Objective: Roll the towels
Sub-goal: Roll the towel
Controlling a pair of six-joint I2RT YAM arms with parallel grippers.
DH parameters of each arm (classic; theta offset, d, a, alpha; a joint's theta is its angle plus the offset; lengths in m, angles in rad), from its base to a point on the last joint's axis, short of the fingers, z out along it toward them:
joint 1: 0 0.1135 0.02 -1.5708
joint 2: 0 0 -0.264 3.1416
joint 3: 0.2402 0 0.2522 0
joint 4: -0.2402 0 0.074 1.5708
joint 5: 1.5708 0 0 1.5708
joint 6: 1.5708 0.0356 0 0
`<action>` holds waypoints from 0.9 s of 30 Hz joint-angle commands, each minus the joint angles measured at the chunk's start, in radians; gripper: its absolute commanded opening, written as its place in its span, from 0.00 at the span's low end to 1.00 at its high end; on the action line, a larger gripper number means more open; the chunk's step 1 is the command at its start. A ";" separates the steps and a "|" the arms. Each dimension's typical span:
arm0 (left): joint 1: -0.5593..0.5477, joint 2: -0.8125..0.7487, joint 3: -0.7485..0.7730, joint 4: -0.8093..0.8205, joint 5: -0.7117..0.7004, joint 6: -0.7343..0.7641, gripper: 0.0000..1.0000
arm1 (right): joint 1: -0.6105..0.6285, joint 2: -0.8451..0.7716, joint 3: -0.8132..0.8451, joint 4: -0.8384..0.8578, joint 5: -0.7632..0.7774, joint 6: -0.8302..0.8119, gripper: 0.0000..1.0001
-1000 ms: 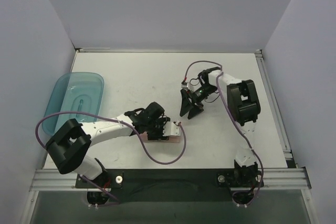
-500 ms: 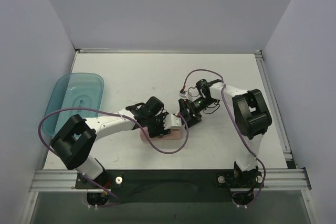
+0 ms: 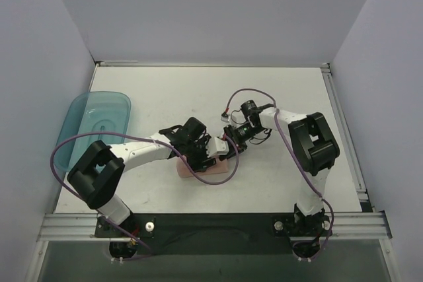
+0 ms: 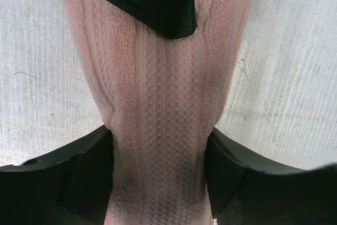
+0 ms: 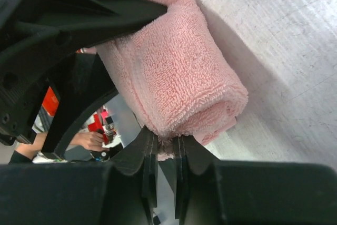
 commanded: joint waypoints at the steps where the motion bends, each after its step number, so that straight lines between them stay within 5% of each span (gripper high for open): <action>1: -0.024 0.001 -0.039 -0.011 -0.033 -0.047 0.72 | -0.011 0.021 0.000 0.015 -0.093 0.090 0.00; 19: -0.142 0.001 -0.111 0.077 -0.140 -0.012 0.80 | -0.059 0.069 0.009 0.023 -0.253 0.252 0.00; 27: -0.150 0.088 -0.056 0.007 -0.129 -0.030 0.64 | -0.076 0.098 0.045 0.024 -0.273 0.273 0.00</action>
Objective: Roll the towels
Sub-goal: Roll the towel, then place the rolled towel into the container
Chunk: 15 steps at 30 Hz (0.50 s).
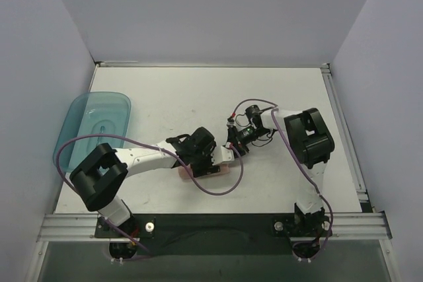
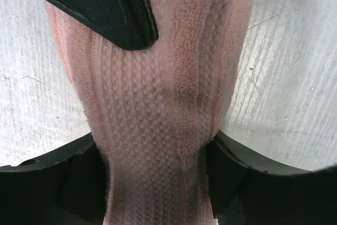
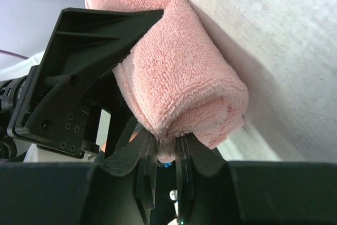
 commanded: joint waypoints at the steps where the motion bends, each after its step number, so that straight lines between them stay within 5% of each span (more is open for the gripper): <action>1: -0.032 0.099 0.000 -0.090 0.068 -0.020 0.60 | -0.012 -0.003 0.058 0.007 -0.112 0.058 0.00; 2: -0.029 0.108 0.008 -0.106 0.066 -0.029 0.48 | -0.018 -0.003 0.057 0.007 -0.108 0.058 0.00; 7: -0.002 0.157 0.047 -0.151 0.100 -0.076 0.22 | -0.053 -0.006 0.083 -0.014 -0.042 0.049 0.07; 11: 0.072 0.162 0.084 -0.214 0.146 -0.142 0.01 | -0.095 -0.023 0.139 -0.085 0.017 -0.006 0.49; 15: 0.155 0.141 0.126 -0.264 0.185 -0.246 0.00 | -0.150 -0.056 0.167 -0.148 0.072 -0.067 0.87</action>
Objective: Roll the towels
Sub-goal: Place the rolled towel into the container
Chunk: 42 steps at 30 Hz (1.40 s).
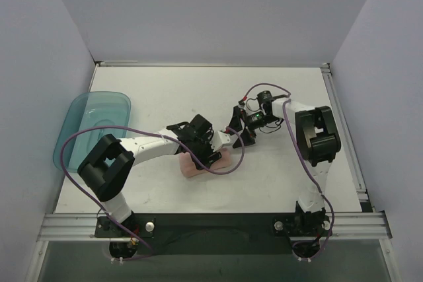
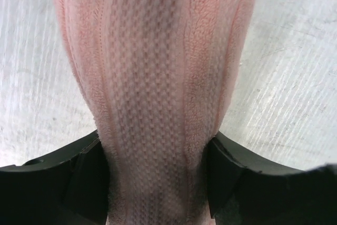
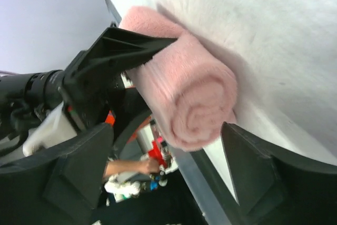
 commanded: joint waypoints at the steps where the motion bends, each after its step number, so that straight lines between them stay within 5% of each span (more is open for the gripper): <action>1: 0.069 0.037 -0.002 -0.184 0.070 -0.127 0.00 | -0.058 -0.069 0.038 -0.116 0.042 -0.066 0.98; 15: 0.372 -0.162 0.196 -0.335 0.176 -0.262 0.00 | -0.203 -0.226 0.065 -0.368 0.243 -0.283 1.00; 23: 0.748 -0.191 0.451 -0.559 0.248 -0.110 0.00 | -0.217 -0.269 0.053 -0.391 0.294 -0.313 1.00; 30: 1.081 -0.129 0.590 -0.601 0.163 -0.064 0.00 | -0.215 -0.248 0.062 -0.390 0.292 -0.313 1.00; 42: 1.206 0.097 0.574 -0.486 0.002 -0.075 0.00 | -0.201 -0.217 0.068 -0.393 0.281 -0.309 1.00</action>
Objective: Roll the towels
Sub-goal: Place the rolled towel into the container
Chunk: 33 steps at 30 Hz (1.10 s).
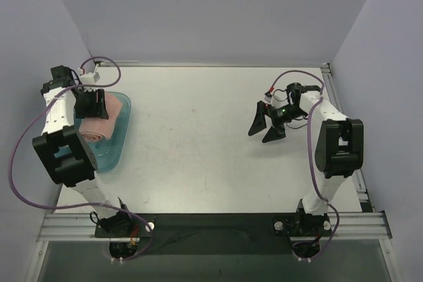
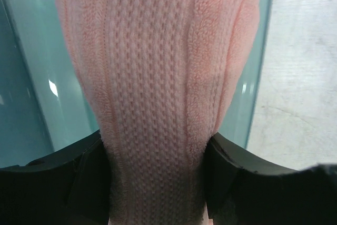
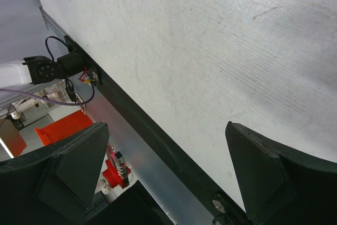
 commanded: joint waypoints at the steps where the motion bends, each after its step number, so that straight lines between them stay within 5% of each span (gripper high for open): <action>1: 0.017 0.050 0.013 0.076 -0.047 -0.005 0.00 | 0.009 -0.011 0.022 -0.051 0.000 -0.007 1.00; 31: -0.089 0.174 -0.135 0.305 -0.090 -0.106 0.00 | 0.007 -0.019 0.007 -0.054 0.015 -0.016 1.00; 33: -0.089 0.185 -0.147 0.308 -0.085 -0.112 0.08 | 0.009 -0.020 0.004 -0.057 0.015 -0.019 1.00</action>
